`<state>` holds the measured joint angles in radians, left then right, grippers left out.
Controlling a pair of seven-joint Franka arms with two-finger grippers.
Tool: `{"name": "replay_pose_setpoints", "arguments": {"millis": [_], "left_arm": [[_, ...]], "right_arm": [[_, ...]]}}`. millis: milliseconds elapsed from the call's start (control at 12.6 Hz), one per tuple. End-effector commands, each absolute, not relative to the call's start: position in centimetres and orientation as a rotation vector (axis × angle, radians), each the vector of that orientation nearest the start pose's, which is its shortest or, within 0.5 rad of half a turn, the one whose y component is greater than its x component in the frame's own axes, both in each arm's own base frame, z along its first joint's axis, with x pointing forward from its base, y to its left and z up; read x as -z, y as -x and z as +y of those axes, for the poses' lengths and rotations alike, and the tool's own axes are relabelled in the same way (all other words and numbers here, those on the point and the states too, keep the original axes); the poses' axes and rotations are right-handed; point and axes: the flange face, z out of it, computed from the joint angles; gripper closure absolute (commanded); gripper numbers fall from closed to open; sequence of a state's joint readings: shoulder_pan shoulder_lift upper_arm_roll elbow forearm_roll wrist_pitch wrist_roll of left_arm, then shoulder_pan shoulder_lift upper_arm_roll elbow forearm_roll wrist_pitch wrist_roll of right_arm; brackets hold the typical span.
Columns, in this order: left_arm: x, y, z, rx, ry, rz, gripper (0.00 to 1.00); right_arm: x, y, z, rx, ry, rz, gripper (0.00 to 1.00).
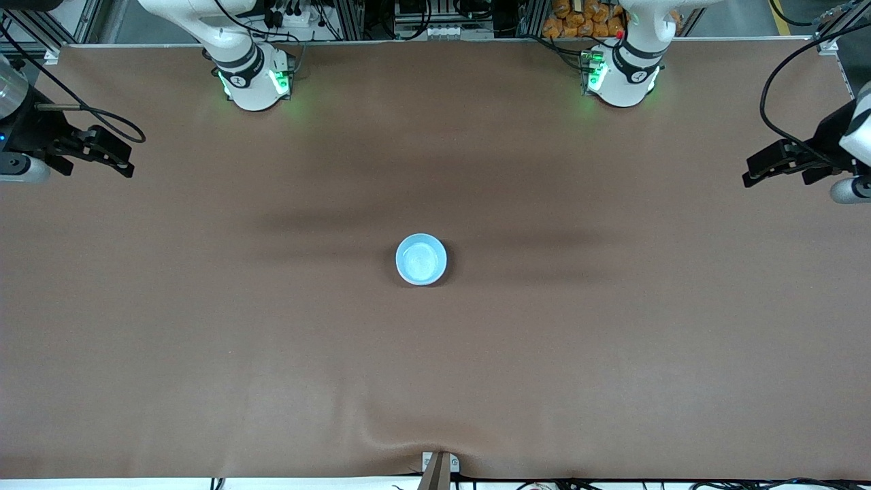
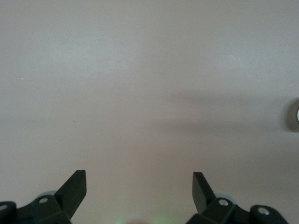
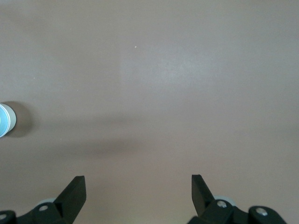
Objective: Stack pink and blue bowls on white bowl
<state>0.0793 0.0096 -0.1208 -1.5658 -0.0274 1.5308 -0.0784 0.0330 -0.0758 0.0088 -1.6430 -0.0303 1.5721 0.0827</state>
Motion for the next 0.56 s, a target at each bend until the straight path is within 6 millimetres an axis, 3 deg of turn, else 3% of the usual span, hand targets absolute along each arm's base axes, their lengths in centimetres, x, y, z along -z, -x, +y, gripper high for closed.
{"name": "replay_pose_setpoints", "arguments": {"millis": [0,476], "left_arm": [[-62.2,-55.2,-4.3,-0.078,3.167,-0.013,0.0],[-62.5,-54.4,-6.1,-0.115,3.162,0.036,0.0]], "right_arm": [[-63.8,-54.5,0.7,0.028,3.183,0.114,0.0],[-63.8,-55.4,0.9,0.026,3.158,0.122,0.0]]}}
